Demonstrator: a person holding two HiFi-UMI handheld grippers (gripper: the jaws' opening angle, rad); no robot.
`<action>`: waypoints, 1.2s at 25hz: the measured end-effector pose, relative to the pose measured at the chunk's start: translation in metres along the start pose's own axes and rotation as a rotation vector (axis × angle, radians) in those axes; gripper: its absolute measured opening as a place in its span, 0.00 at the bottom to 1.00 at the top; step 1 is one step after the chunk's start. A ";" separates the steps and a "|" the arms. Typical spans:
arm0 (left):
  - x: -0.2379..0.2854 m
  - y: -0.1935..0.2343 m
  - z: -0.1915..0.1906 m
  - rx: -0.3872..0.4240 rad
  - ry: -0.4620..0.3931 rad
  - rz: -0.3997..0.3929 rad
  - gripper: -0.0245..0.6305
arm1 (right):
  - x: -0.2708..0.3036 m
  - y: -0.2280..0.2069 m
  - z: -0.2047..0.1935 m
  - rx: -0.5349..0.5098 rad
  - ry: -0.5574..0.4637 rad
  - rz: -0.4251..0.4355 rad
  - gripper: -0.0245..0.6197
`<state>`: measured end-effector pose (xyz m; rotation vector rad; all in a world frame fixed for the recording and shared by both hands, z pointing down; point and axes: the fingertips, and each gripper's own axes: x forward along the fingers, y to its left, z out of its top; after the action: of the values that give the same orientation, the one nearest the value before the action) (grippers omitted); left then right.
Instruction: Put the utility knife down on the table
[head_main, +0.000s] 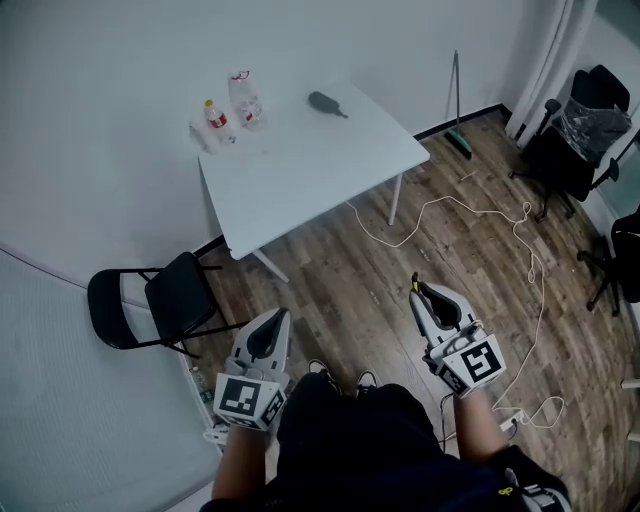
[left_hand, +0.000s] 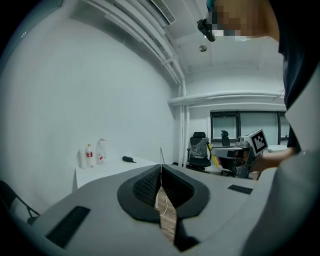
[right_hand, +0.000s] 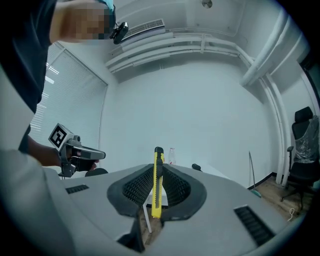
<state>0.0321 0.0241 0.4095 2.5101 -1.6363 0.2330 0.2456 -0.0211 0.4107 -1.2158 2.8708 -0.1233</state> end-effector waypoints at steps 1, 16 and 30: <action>0.005 0.000 0.002 0.003 0.004 -0.004 0.07 | 0.000 -0.005 -0.002 0.003 0.002 -0.003 0.14; 0.088 0.069 0.017 0.032 0.010 -0.073 0.07 | 0.082 -0.047 -0.001 -0.002 0.004 -0.066 0.14; 0.178 0.268 0.022 0.028 0.018 -0.076 0.07 | 0.291 -0.044 0.005 -0.045 0.089 -0.070 0.14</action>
<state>-0.1415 -0.2474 0.4316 2.5765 -1.5380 0.2715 0.0749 -0.2610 0.4127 -1.3533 2.9225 -0.1175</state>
